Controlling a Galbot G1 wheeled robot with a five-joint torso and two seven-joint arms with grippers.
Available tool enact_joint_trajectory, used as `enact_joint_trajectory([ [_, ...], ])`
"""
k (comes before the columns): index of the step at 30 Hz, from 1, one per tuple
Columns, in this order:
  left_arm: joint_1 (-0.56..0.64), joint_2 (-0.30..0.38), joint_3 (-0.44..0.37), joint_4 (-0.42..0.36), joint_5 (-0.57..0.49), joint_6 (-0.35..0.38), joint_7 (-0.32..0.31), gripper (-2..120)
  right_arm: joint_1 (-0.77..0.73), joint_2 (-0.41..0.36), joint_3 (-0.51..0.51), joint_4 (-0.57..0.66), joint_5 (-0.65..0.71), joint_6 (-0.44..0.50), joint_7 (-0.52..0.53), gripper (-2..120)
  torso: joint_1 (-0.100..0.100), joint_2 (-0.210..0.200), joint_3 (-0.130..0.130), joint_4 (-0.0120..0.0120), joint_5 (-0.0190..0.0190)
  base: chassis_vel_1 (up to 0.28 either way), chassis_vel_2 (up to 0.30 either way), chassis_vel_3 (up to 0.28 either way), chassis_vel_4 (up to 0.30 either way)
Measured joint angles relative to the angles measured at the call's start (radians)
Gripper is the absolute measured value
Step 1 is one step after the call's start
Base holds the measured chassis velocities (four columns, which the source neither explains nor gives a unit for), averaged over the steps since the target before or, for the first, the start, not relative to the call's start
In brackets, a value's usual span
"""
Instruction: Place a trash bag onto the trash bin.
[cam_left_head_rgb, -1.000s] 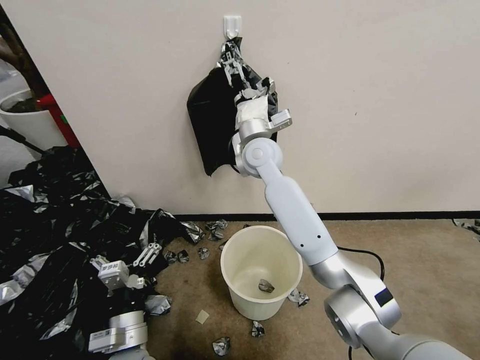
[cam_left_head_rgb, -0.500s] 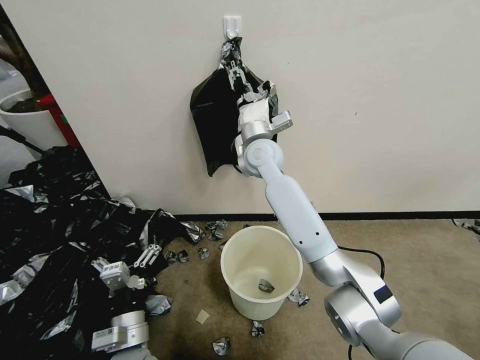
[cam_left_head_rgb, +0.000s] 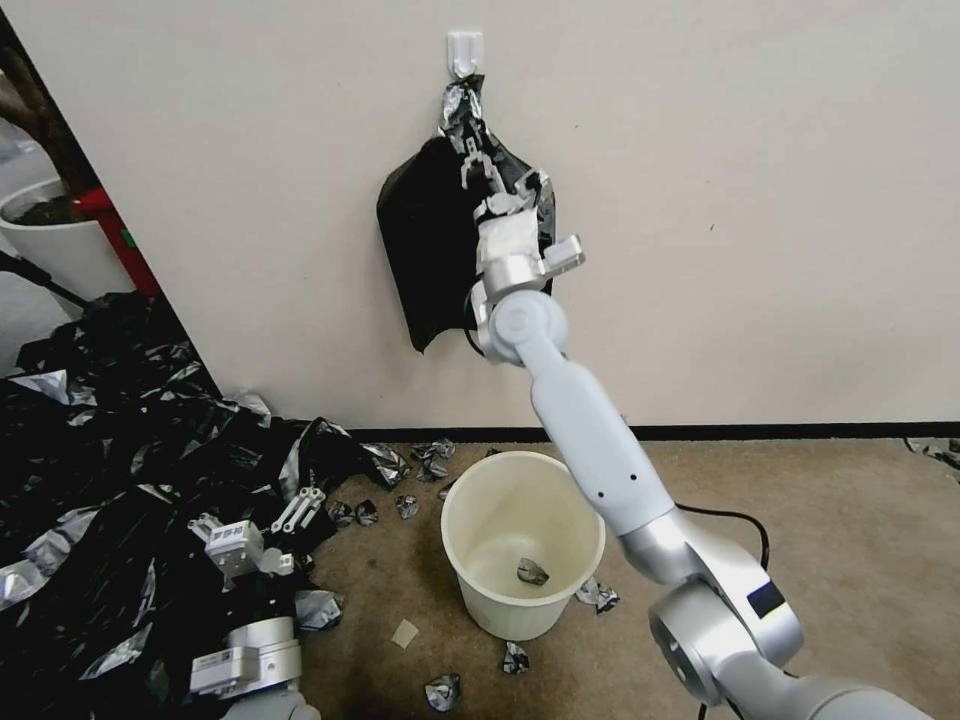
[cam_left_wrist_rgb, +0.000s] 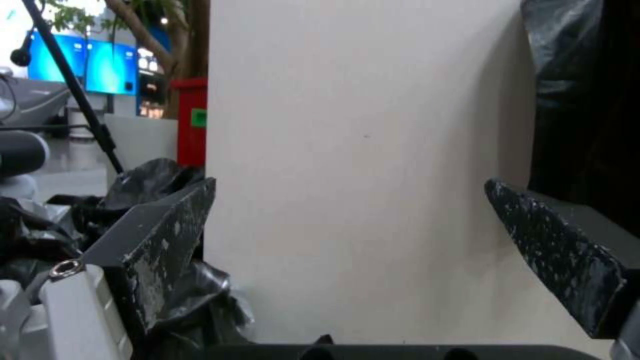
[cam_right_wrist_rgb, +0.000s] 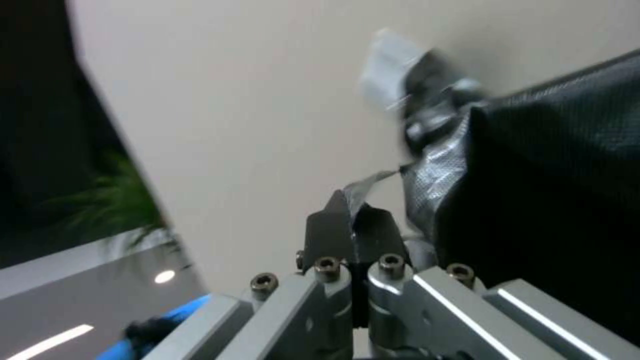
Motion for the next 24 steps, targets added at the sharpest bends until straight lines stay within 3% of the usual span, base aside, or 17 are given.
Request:
enact_joint_trajectory([
  [7, -0.003, 0.000, -0.001, 0.011, -0.003, -0.001, -0.006, 100, -0.080, -0.011, -0.012, 0.012, 0.001, 0.001, -0.217, 0, 0.000, 0.000, 0.000, 0.0003, 0.0000, 0.000, 0.000, 0.000, 0.000],
  [12, -0.011, 0.003, -0.003, 0.016, -0.005, -0.001, -0.014, 100, -0.154, -0.070, -0.018, 0.021, 0.001, -0.023, -0.397, 0, 0.000, 0.000, 0.000, -0.0002, 0.0000, 0.000, 0.000, 0.000, 0.000],
  [18, -0.024, 0.011, -0.004, 0.026, -0.016, 0.001, -0.017, 100, -0.225, -0.112, -0.024, 0.031, -0.011, -0.042, -0.510, 0, 0.000, 0.000, 0.000, -0.0001, 0.0001, 0.000, 0.000, 0.000, 0.000],
  [24, -0.046, 0.039, 0.000, 0.035, -0.117, 0.023, -0.011, 100, -0.289, -0.158, -0.032, 0.032, -0.058, -0.057, -0.608, 0, 0.000, 0.000, 0.000, -0.0001, 0.0001, 0.000, 0.000, 0.000, 0.000],
])
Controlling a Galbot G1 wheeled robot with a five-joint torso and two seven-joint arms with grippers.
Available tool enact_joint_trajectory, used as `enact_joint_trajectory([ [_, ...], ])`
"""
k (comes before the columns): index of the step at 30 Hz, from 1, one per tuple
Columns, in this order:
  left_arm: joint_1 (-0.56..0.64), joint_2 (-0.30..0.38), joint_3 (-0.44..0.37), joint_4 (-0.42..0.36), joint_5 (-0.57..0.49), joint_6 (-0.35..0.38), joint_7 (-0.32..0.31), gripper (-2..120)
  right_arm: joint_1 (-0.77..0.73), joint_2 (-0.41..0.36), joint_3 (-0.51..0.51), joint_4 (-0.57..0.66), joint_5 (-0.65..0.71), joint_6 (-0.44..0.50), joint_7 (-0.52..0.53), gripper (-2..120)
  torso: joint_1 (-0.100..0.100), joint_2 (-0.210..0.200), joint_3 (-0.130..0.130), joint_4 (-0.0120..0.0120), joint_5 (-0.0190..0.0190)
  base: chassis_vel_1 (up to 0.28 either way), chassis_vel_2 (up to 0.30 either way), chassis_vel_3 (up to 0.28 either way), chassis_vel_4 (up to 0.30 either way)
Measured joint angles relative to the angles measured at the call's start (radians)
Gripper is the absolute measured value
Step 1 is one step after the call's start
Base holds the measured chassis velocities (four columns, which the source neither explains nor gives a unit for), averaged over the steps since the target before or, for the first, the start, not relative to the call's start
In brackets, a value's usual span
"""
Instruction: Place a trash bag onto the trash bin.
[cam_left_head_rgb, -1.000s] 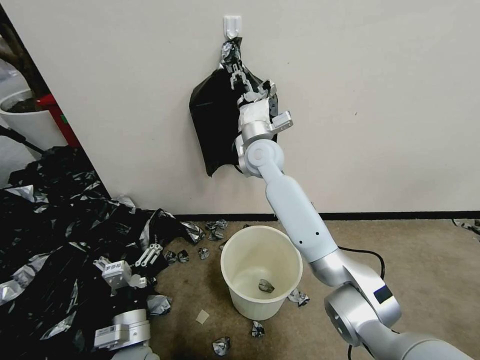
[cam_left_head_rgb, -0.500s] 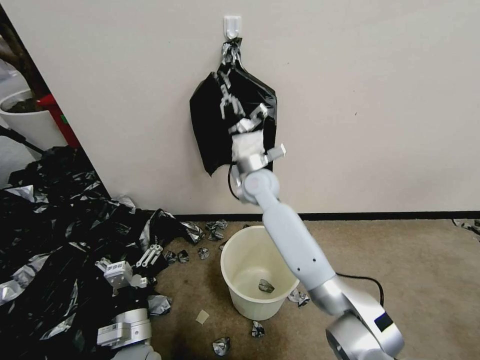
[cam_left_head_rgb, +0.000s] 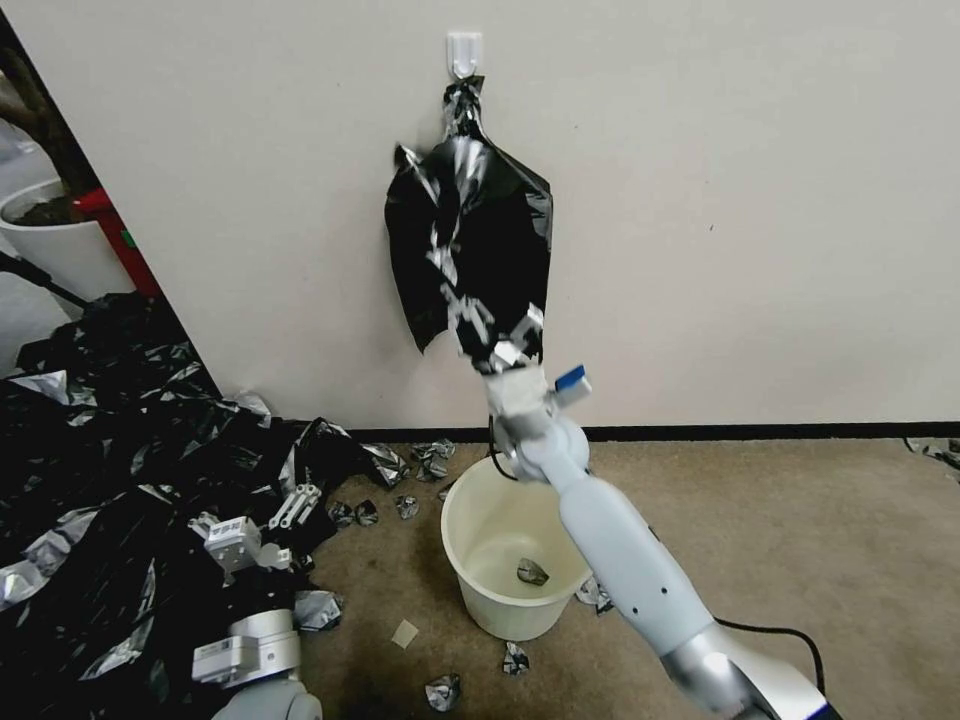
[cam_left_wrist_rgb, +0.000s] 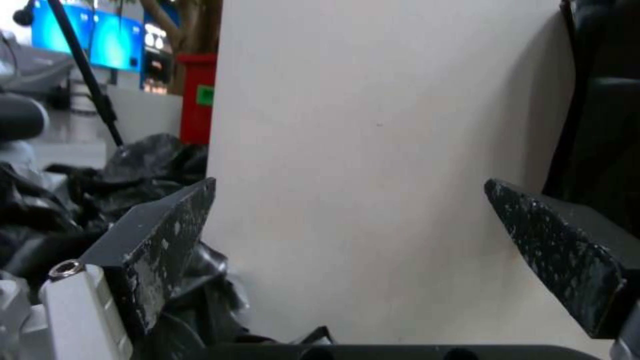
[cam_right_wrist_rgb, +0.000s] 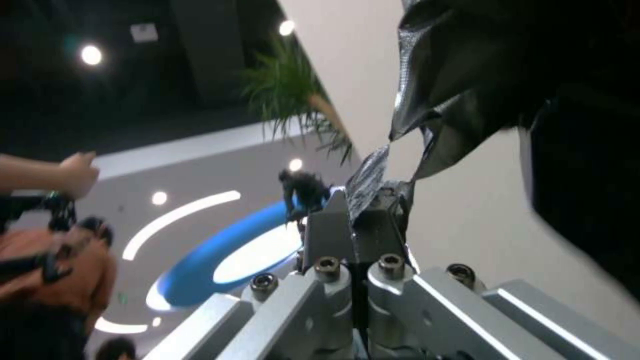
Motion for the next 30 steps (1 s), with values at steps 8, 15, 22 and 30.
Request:
enact_joint_trajectory([
  [8, -0.021, 0.043, 0.001, 0.008, -0.042, 0.002, 0.032, 100, -0.051, -0.038, 0.000, -0.007, -0.066, -0.006, -0.081, 0, 0.000, 0.000, 0.000, 0.0000, 0.0000, 0.000, 0.000, 0.000, 0.000],
  [15, -0.039, 0.076, 0.001, 0.009, -0.053, 0.003, 0.044, 100, -0.070, -0.054, 0.018, -0.024, -0.118, -0.006, -0.122, 0, 0.000, 0.000, 0.000, 0.0000, -0.0001, 0.000, 0.000, 0.000, 0.000],
  [22, -0.035, 0.089, 0.001, 0.012, -0.053, 0.003, 0.045, 100, -0.073, -0.055, 0.054, 0.101, -0.202, 0.084, 0.249, 0, 0.000, 0.000, 0.000, 0.0002, -0.0002, 0.000, 0.000, 0.000, 0.000],
  [30, -0.027, 0.106, -0.007, -0.017, -0.050, 0.003, 0.045, 100, -0.091, -0.131, 0.076, 0.462, -0.593, 0.108, 0.802, 27, 0.000, 0.000, 0.000, -0.0001, -0.0002, 0.000, 0.000, 0.000, 0.000],
])
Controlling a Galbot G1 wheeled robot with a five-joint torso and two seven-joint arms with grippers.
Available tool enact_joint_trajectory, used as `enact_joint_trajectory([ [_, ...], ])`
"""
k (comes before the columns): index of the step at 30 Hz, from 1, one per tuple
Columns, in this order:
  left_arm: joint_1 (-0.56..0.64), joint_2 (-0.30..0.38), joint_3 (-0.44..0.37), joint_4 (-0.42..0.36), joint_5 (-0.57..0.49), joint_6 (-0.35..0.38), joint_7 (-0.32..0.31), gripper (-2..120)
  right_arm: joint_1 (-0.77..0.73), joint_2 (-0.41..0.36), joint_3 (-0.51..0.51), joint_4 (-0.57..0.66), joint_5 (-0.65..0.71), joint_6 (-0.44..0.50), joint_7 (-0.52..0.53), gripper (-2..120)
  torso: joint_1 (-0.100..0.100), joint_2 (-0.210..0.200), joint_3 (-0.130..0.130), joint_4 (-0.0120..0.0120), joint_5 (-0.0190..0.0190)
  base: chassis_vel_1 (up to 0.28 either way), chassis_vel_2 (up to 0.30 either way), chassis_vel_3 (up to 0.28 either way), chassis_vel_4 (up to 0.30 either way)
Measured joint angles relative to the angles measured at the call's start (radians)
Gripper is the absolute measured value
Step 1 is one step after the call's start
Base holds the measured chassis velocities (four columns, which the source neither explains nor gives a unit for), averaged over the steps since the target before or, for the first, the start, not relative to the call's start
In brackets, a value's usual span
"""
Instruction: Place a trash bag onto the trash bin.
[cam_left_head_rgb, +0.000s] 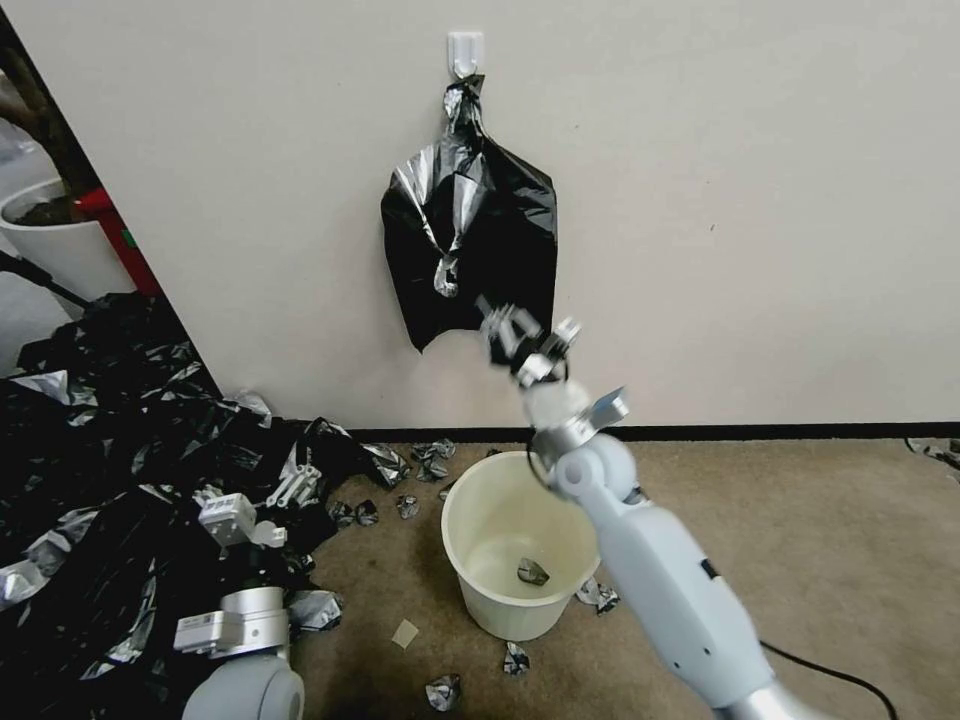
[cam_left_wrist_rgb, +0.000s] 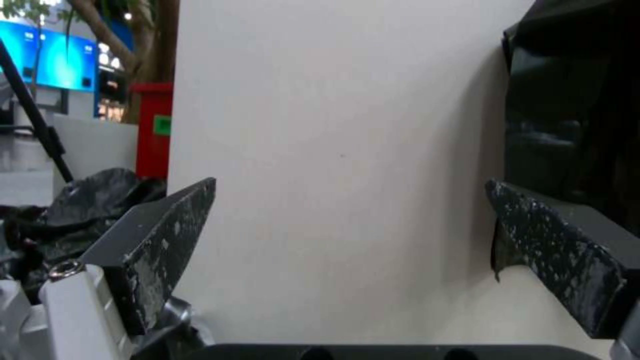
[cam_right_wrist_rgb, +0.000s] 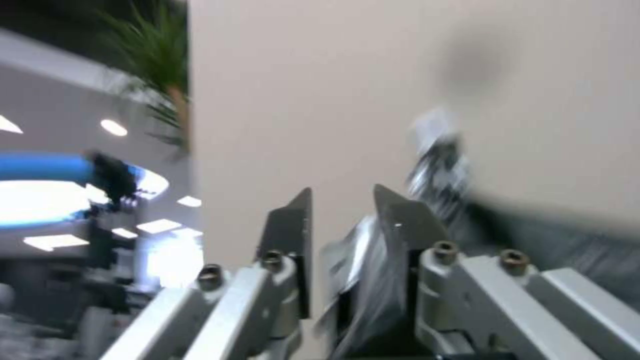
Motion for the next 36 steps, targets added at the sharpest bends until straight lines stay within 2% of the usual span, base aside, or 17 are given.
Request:
enact_joint_trajectory([
  [1, 0.001, 0.000, 0.001, -0.001, 0.001, 0.000, 0.000, 100, 0.009, -0.022, -0.009, 0.042, -0.102, -0.060, 0.114, 34, 0.000, 0.000, 0.000, 0.0000, 0.0003, 0.000, 0.000, 0.000, 0.000],
  [2, 0.001, 0.000, 0.001, -0.001, 0.001, 0.000, 0.000, 100, 0.009, -0.022, -0.009, 0.042, -0.102, -0.060, 0.114, 34, 0.000, 0.000, 0.000, 0.0000, 0.0003, 0.000, 0.000, 0.000, 0.000],
  [4, 0.001, -0.003, 0.003, 0.000, 0.004, 0.001, -0.001, 100, 0.045, -0.065, -0.043, 0.091, -0.242, -0.233, 0.274, 43, 0.000, 0.000, 0.000, 0.0001, 0.0002, 0.000, 0.000, 0.000, 0.000],
  [5, 0.001, -0.003, 0.003, 0.000, 0.004, 0.001, -0.001, 100, 0.045, -0.065, -0.043, 0.091, -0.242, -0.233, 0.274, 43, 0.000, 0.000, 0.000, 0.0001, 0.0002, 0.000, 0.000, 0.000, 0.000],
  [7, 0.001, -0.004, 0.003, 0.006, 0.008, 0.002, -0.004, 100, 0.125, -0.122, -0.113, 0.109, -0.323, -0.405, 0.384, 55, 0.000, 0.000, 0.000, -0.0001, 0.0003, 0.000, 0.000, 0.000, 0.000],
  [9, 0.001, -0.004, 0.002, 0.010, 0.009, 0.002, -0.008, 100, 0.223, -0.159, -0.195, 0.110, -0.329, -0.530, 0.444, 64, 0.000, 0.000, 0.000, -0.0001, 0.0003, 0.000, 0.000, 0.000, 0.000],
  [10, 0.001, -0.004, 0.002, 0.010, 0.009, 0.002, -0.008, 100, 0.223, -0.159, -0.195, 0.110, -0.329, -0.530, 0.444, 64, 0.000, 0.000, 0.000, -0.0001, 0.0003, 0.000, 0.000, 0.000, 0.000],
  [14, 0.000, 0.001, -0.008, 0.016, 0.011, 0.007, -0.029, 100, 0.394, -0.178, -0.294, 0.110, -0.184, -0.702, 0.479, 82, 0.000, 0.000, 0.000, 0.0005, 0.0000, 0.000, 0.000, 0.000, 0.000],
  [15, 0.000, 0.001, -0.008, 0.016, 0.011, 0.007, -0.029, 100, 0.394, -0.178, -0.294, 0.110, -0.184, -0.702, 0.479, 82, 0.000, 0.000, 0.000, 0.0005, 0.0000, 0.000, 0.000, 0.000, 0.000],
  [16, -0.001, 0.003, -0.012, 0.017, 0.011, 0.009, -0.035, 100, 0.436, -0.180, -0.307, 0.118, -0.140, -0.773, 0.472, 88, 0.000, 0.000, 0.000, 0.0004, -0.0001, 0.000, 0.000, 0.000, 0.000],
  [17, -0.001, 0.003, -0.012, 0.017, 0.011, 0.009, -0.035, 100, 0.436, -0.180, -0.307, 0.118, -0.140, -0.773, 0.472, 88, 0.000, 0.000, 0.000, 0.0004, -0.0001, 0.000, 0.000, 0.000, 0.000],
  [19, -0.001, 0.007, -0.017, 0.017, 0.011, 0.012, -0.046, 100, 0.487, -0.192, -0.321, 0.129, -0.105, -0.883, 0.439, 97, 0.000, 0.000, 0.000, 0.0002, 0.0000, 0.000, 0.000, 0.000, 0.000],
  [24, -0.001, 0.009, -0.022, 0.016, 0.010, 0.016, -0.059, 100, 0.545, -0.207, -0.346, 0.113, -0.117, -0.994, 0.394, 100, 0.000, 0.000, 0.000, 0.0001, 0.0000, 0.000, 0.000, 0.000, 0.000],
  [30, -0.004, 0.012, -0.022, 0.016, 0.009, 0.019, -0.066, 100, 0.577, -0.207, -0.351, 0.082, -0.128, -1.056, 0.362, 98, 0.000, 0.000, 0.000, 0.0001, 0.0001, 0.000, 0.000, 0.000, 0.000],
  [32, -0.009, 0.015, -0.022, 0.016, 0.008, 0.022, -0.070, 100, 0.590, -0.205, -0.351, 0.063, -0.130, -1.061, 0.339, 89, 0.000, 0.000, 0.000, 0.0001, 0.0002, 0.000, 0.000, 0.000, 0.000],
  [33, -0.009, 0.015, -0.022, 0.016, 0.008, 0.022, -0.070, 100, 0.590, -0.205, -0.351, 0.063, -0.130, -1.061, 0.339, 89, 0.000, 0.000, 0.000, 0.0001, 0.0002, 0.000, 0.000, 0.000, 0.000],
  [36, -0.012, 0.016, -0.018, 0.018, 0.008, 0.026, -0.074, 100, 0.614, -0.211, -0.352, 0.040, -0.138, -1.071, 0.266, 75, 0.000, 0.000, 0.000, 0.0001, 0.0001, 0.000, 0.000, 0.000, 0.000],
])
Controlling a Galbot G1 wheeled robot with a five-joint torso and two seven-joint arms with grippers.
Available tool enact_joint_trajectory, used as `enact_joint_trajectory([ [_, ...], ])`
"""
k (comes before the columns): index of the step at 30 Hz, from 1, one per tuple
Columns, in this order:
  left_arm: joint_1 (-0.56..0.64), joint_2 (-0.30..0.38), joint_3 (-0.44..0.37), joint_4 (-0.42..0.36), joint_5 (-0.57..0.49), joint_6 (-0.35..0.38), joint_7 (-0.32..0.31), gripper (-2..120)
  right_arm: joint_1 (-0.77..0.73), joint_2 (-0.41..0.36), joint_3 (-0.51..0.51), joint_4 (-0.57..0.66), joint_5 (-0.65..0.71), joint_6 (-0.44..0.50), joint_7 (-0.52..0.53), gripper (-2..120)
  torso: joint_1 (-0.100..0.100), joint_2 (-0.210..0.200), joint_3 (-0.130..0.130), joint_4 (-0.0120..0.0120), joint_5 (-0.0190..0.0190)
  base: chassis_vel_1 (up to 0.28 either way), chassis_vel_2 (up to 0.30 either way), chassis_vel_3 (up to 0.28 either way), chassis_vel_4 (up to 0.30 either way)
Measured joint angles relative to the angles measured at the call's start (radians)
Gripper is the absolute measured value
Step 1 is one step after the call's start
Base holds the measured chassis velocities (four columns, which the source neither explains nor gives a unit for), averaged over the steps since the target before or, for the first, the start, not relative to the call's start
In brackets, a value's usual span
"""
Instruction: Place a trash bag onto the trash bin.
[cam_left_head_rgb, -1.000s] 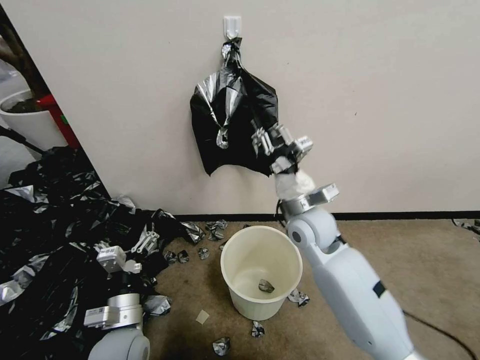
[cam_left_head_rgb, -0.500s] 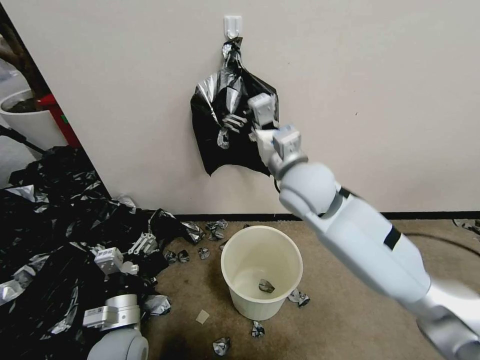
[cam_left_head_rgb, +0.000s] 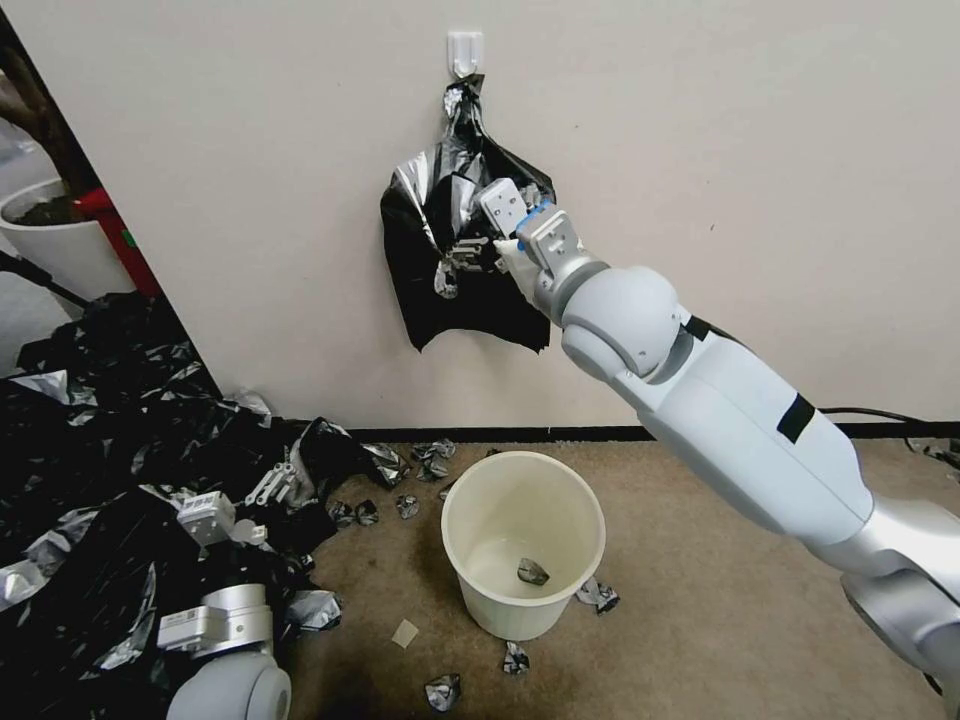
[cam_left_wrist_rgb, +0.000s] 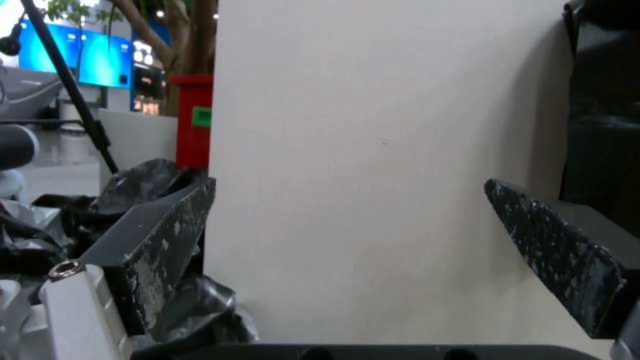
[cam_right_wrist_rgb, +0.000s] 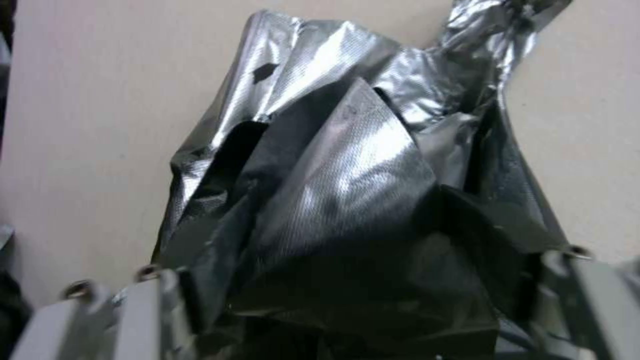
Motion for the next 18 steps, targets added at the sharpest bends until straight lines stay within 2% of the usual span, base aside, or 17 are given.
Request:
enact_joint_trajectory([
  [1, 0.000, 0.000, 0.000, 0.000, 0.000, 0.000, 0.000, 100, 0.000, 0.000, 0.000, 0.000, 0.000, 0.000, 0.000, 75, 0.000, 0.000, 0.000, 0.0000, 0.0000, 0.000, 0.000, 0.000, 0.000],
  [5, -0.004, -0.001, 0.002, 0.000, 0.000, 0.004, -0.002, 100, 0.020, -0.010, -0.011, -0.015, -0.043, -0.004, -0.044, 58, 0.000, 0.000, 0.000, 0.0000, 0.0000, 0.000, 0.000, 0.000, 0.000],
  [6, -0.004, -0.001, 0.002, 0.000, 0.000, 0.004, -0.002, 100, 0.020, -0.010, -0.011, -0.015, -0.043, -0.004, -0.044, 58, 0.000, 0.000, 0.000, 0.0000, 0.0000, 0.000, 0.000, 0.000, 0.000],
  [10, -0.009, 0.001, 0.001, 0.000, -0.001, 0.008, -0.008, 100, 0.007, -0.022, -0.015, -0.006, -0.139, -0.003, -0.047, 37, 0.000, 0.000, 0.000, 0.0000, 0.0000, 0.000, 0.000, 0.000, 0.000],
  [11, -0.009, 0.001, 0.001, 0.000, -0.001, 0.008, -0.008, 100, 0.007, -0.022, -0.015, -0.006, -0.139, -0.003, -0.047, 37, 0.000, 0.000, 0.000, 0.0000, 0.0000, 0.000, 0.000, 0.000, 0.000],
  [14, -0.016, 0.004, 0.002, 0.000, -0.002, 0.017, -0.014, 100, -0.011, -0.034, -0.015, 0.013, -0.166, -0.002, -0.046, 21, 0.000, 0.000, 0.000, 0.0000, 0.0000, 0.000, 0.000, 0.000, 0.000],
  [16, -0.019, 0.005, 0.003, 0.000, -0.002, 0.021, -0.017, 100, -0.015, -0.037, -0.012, 0.017, -0.167, -0.002, -0.046, 18, 0.000, 0.000, 0.000, 0.0000, 0.0000, 0.000, 0.000, 0.000, 0.000],
  [18, -0.026, 0.009, 0.004, -0.001, -0.002, 0.029, -0.022, 100, -0.028, -0.043, -0.004, 0.025, -0.166, -0.001, -0.042, 8, 0.000, 0.000, 0.000, 0.0000, 0.0000, 0.000, 0.000, 0.000, 0.000],
])
